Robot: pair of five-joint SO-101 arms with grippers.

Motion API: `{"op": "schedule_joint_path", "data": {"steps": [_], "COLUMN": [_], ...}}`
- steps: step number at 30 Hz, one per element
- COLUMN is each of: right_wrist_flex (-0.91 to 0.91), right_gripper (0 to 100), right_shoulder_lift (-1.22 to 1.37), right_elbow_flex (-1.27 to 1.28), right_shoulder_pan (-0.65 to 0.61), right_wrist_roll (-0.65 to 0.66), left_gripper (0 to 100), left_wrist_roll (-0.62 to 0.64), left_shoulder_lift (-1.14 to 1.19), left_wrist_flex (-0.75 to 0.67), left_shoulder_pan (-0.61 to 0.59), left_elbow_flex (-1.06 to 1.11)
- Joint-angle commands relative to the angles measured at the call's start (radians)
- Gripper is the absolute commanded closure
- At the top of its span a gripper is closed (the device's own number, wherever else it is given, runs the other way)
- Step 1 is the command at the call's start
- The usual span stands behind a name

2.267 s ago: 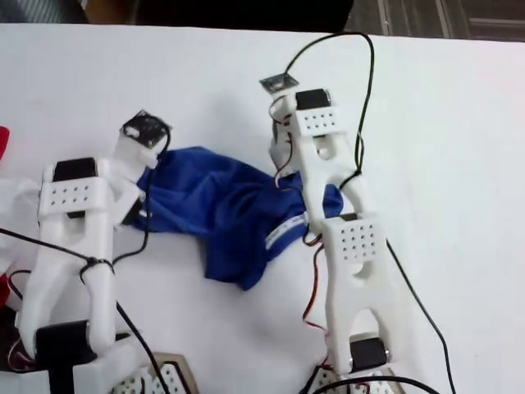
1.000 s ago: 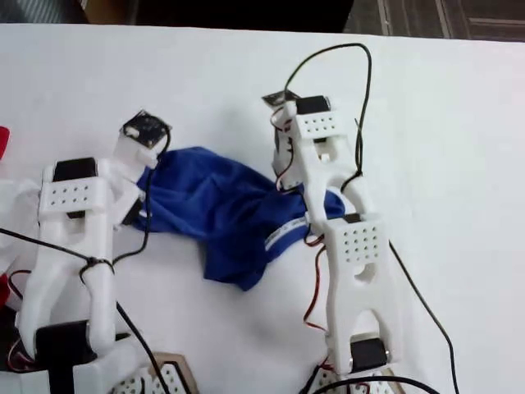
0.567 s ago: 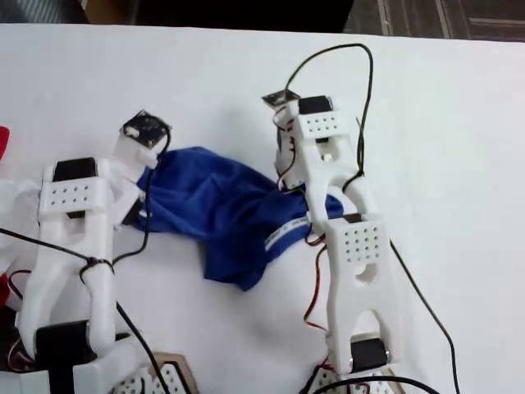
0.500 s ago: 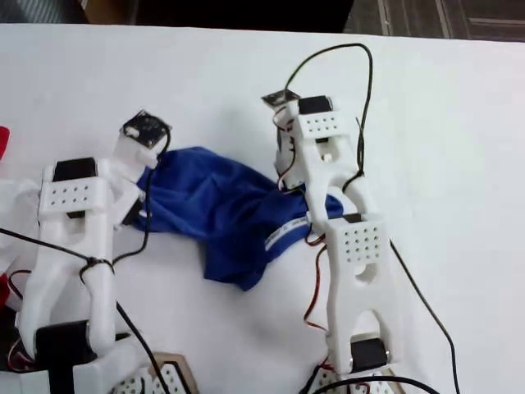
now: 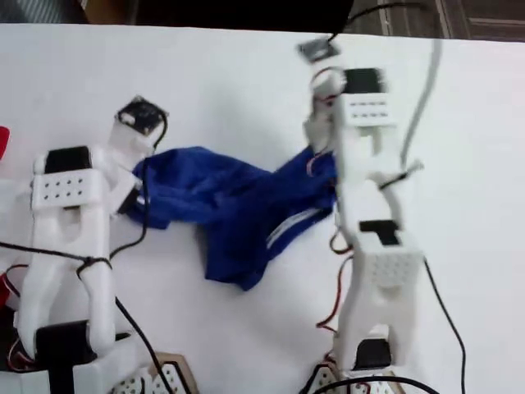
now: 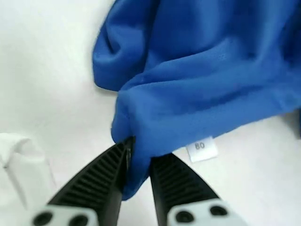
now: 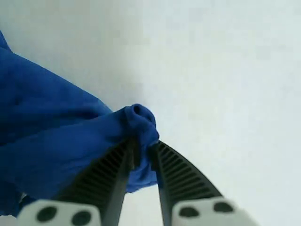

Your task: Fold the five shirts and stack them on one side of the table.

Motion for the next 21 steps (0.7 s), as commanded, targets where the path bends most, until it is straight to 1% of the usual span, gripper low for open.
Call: {"op": "schedule_joint_path", "data": {"steps": [1, 3, 5, 8, 12, 14, 16, 18, 21], "right_wrist_flex": [0.008, 0.015, 0.015, 0.016, 0.008, 0.001, -0.054, -0.150, -0.323], "right_gripper": [97.8, 97.8, 97.8, 97.8, 97.8, 97.8, 97.8, 97.8, 97.8], "right_shoulder_lift": [-0.196, -0.257, -0.323, -0.469, -0.727, -0.852, -0.960, -1.052, -1.148], "right_elbow_flex": [-0.048, -0.041, 0.023, 0.253, 0.611, 0.793, 0.994, 1.217, 1.491], "right_shoulder_pan": [0.076, 0.125, 0.166, 0.176, 0.143, 0.137, 0.147, 0.166, 0.208], "right_wrist_roll": [0.060, 0.075, 0.075, 0.080, 0.084, 0.127, 0.187, 0.252, 0.318], "left_gripper": [98, 98, 98, 98, 98, 98, 98, 98, 98], "left_wrist_roll": [-0.006, -0.003, 0.003, 0.003, 0.025, 0.060, 0.072, 0.072, 0.072], "left_shoulder_lift": [-0.052, -0.052, -0.052, -0.052, -0.051, -0.051, -0.051, -0.052, -0.052], "left_wrist_flex": [0.089, 0.143, 0.203, 0.308, 0.391, 0.391, 0.374, 0.319, 0.187], "left_shoulder_pan": [-0.005, -0.005, -0.002, 0.055, 0.183, 0.238, 0.270, 0.276, 0.259], "left_elbow_flex": [-0.153, -0.237, -0.329, -0.421, -0.410, -0.351, -0.274, -0.179, -0.025]}}
